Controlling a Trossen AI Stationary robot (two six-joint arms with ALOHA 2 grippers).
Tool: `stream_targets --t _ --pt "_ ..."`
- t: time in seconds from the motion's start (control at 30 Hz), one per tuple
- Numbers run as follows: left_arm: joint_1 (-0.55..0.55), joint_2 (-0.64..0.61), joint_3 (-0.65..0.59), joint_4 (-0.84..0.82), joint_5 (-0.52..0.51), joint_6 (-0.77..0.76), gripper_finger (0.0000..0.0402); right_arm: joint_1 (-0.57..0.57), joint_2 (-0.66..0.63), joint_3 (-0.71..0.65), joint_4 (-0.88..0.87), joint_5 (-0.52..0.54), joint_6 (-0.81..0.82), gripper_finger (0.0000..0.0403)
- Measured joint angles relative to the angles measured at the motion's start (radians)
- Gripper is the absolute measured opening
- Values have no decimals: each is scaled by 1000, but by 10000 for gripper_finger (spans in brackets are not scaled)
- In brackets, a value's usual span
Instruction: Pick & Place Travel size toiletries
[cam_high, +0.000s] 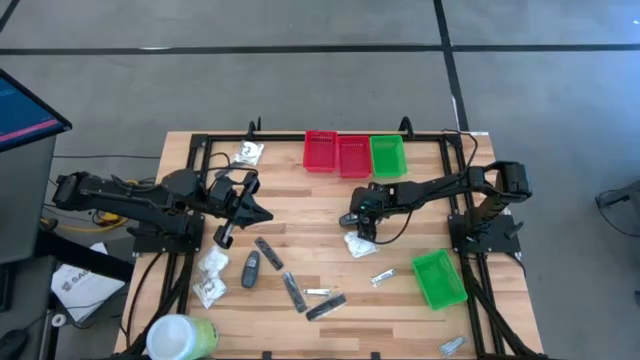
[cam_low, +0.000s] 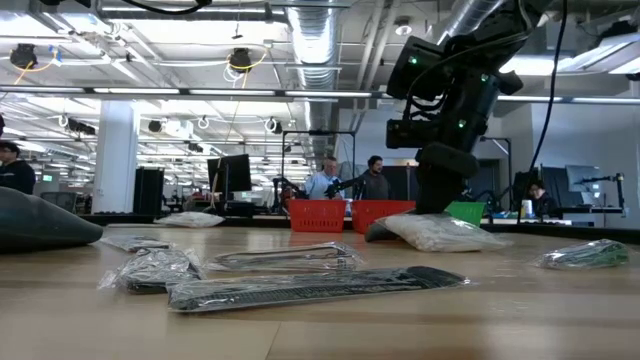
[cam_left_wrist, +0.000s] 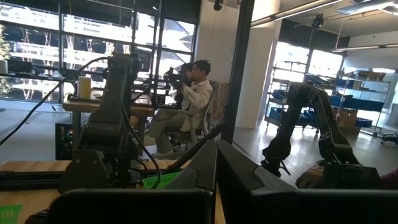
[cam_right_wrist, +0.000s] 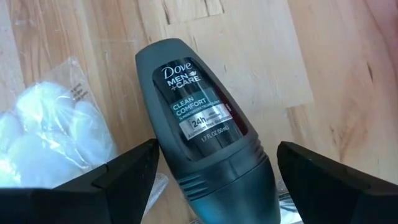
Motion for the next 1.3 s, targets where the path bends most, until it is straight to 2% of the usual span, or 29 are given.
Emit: stream_targets --t 0.27,0.83,1.3 --pt "0 0 0 0 0 0 1 -1 0 0 0 0 0 310" --pt "0 0 0 0 0 0 1 -3 -1 0 -15 0 0 220" --pt "0 0 0 0 0 0 1 -2 -1 5 -21 0 0 204"
